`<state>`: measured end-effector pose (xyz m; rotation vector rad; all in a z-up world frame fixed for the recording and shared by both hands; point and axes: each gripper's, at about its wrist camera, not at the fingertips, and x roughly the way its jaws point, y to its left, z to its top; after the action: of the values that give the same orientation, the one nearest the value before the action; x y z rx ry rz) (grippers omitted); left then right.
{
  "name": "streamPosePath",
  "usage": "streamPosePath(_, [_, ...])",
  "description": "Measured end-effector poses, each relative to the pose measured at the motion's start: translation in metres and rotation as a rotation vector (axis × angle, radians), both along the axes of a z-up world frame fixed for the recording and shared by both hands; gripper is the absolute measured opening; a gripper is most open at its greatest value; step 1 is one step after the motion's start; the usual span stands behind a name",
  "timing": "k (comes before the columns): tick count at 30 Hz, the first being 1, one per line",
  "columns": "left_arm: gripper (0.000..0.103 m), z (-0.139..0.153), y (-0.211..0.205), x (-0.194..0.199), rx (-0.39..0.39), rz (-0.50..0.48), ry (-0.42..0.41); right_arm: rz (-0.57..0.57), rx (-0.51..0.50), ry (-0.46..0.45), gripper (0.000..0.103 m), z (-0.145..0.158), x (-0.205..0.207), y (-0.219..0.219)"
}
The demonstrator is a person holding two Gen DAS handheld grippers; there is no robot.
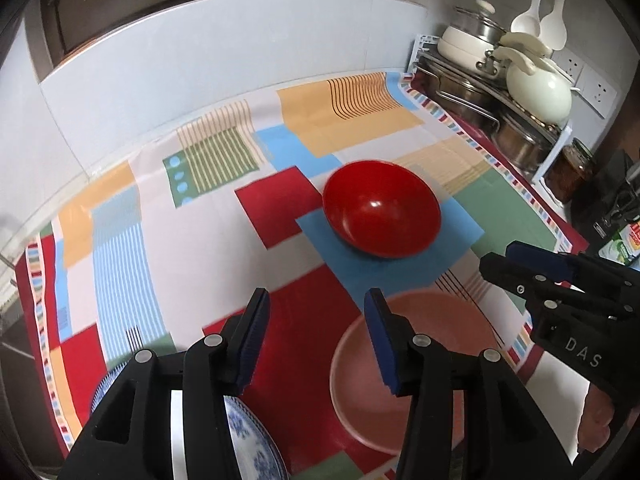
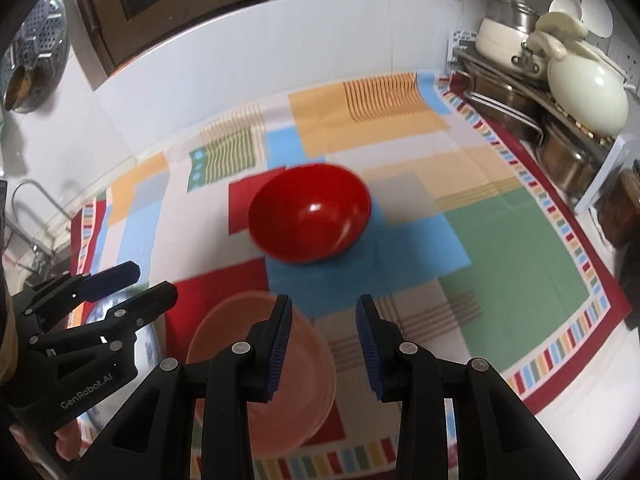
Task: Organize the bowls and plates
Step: 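Move both grippers to the red bowl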
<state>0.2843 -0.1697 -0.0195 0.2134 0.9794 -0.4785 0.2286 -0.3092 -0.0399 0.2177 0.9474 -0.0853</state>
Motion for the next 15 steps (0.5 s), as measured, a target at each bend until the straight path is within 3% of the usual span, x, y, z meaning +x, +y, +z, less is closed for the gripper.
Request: streamPosePath(15, [0.048, -0.033, -0.030, 0.071, 0.033, -0.010, 0.072, -0.047, 0.055, 0.030, 0.034, -0.024, 0.061, -0.038])
